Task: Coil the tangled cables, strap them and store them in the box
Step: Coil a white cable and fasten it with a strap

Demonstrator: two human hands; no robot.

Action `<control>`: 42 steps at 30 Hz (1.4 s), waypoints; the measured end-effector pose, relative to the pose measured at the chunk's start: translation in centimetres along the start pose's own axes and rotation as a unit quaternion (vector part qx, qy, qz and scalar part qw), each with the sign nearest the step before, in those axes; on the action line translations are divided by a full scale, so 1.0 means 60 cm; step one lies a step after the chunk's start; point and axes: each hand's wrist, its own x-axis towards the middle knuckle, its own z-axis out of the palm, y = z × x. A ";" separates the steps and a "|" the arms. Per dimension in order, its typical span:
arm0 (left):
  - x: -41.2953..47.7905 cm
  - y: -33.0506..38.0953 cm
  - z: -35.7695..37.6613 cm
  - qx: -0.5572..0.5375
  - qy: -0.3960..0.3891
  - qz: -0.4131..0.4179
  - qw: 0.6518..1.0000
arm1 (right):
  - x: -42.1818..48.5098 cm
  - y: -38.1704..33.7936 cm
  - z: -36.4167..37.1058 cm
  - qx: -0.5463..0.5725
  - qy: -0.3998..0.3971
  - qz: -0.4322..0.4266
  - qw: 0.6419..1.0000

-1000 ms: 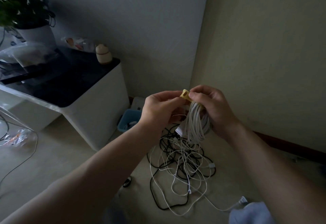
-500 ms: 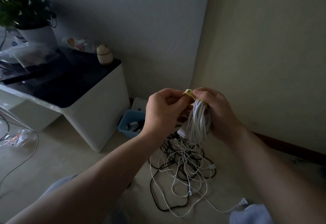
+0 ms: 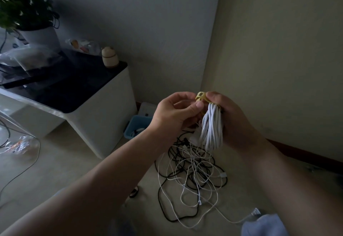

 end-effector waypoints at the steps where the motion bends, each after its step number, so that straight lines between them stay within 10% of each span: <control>1: 0.001 0.001 -0.001 0.002 0.001 0.003 1.000 | 0.000 0.000 0.000 -0.003 0.000 -0.003 1.000; 12: -0.002 0.016 -0.008 0.179 0.047 0.094 0.978 | 0.012 0.015 -0.019 0.001 -0.014 -0.026 1.000; 42: -0.009 0.019 -0.004 0.232 0.054 0.114 0.964 | 0.003 0.010 -0.016 -0.101 -0.006 -0.044 0.994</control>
